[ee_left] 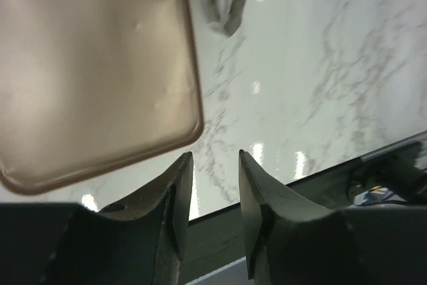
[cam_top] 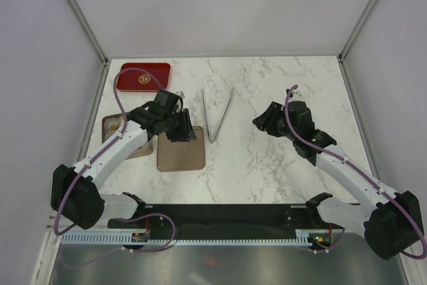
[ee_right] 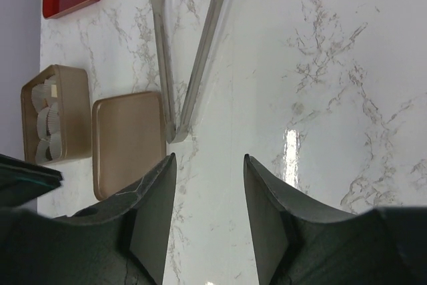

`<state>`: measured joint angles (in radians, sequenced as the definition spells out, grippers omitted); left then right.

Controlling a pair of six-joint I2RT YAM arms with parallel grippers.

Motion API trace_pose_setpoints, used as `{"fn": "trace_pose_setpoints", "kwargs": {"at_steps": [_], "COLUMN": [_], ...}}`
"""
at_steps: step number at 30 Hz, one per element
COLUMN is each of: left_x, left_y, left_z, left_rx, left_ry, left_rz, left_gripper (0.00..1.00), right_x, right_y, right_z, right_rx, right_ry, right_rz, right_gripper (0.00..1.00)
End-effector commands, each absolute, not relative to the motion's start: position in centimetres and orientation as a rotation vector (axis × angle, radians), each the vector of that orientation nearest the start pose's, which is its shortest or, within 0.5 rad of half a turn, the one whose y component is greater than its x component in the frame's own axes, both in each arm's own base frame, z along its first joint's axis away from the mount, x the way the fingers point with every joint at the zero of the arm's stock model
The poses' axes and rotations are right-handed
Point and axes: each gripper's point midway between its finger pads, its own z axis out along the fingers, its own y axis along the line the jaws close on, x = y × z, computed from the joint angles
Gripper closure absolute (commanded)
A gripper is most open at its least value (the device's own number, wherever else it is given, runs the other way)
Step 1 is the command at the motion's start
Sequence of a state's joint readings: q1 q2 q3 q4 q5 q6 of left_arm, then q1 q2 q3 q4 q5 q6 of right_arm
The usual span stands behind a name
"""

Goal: Pack the chocolate

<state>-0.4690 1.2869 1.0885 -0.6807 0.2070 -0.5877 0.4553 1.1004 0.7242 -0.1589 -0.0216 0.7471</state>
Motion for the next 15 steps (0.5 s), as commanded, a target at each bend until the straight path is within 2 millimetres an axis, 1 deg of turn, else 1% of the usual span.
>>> {"fn": "trace_pose_setpoints", "kwargs": {"at_steps": [1, 2, 4, 5, 7, 8, 9, 10, 12, 13, 15], "left_x": [24.0, 23.7, 23.5, 23.2, 23.1, 22.7, 22.7, 22.7, 22.4, 22.6, 22.5], "left_y": [-18.2, -18.7, -19.2, -19.9, -20.2, -20.9, -21.1, -21.3, -21.7, -22.1, -23.2], "left_z": [13.3, 12.9, 12.3, 11.9, 10.5, 10.1, 9.2, 8.7, 7.8, 7.2, 6.7], "left_rx": [-0.002, 0.017, 0.021, 0.028, 0.041, 0.06, 0.067, 0.072, 0.068, 0.069, 0.107], "left_ry": [2.681, 2.689, 2.704, 2.718, 2.747, 2.758, 2.779, 2.784, 2.803, 2.807, 2.801], "left_rz": [-0.466, -0.428, -0.405, -0.396, -0.334, -0.327, -0.296, -0.277, -0.258, -0.262, -0.289], "left_gripper": [0.59, 0.59, 0.59, 0.59, 0.59, 0.59, 0.59, 0.59, 0.59, 0.59, 0.59], "right_x": [29.4, 29.3, 28.7, 28.7, 28.2, 28.0, 27.8, 27.7, 27.5, 27.4, 27.2], "right_y": [17.8, 17.7, 17.4, 16.9, 16.7, 16.6, 16.6, 16.5, 16.4, 16.3, 16.1], "right_z": [18.0, 18.1, 17.9, 17.7, 17.3, 16.9, 17.0, 16.9, 16.9, 16.8, 16.9], "right_rx": [0.284, 0.272, 0.268, 0.282, 0.285, 0.293, 0.291, 0.29, 0.288, 0.287, 0.283], "right_ry": [2.118, 2.116, 2.122, 2.117, 2.12, 2.125, 2.122, 2.122, 2.118, 2.118, 2.113], "right_rz": [0.732, 0.725, 0.72, 0.698, 0.697, 0.698, 0.703, 0.705, 0.706, 0.701, 0.695], "right_gripper": [0.48, 0.48, 0.48, 0.48, 0.48, 0.48, 0.48, 0.48, 0.48, 0.48, 0.47]}}
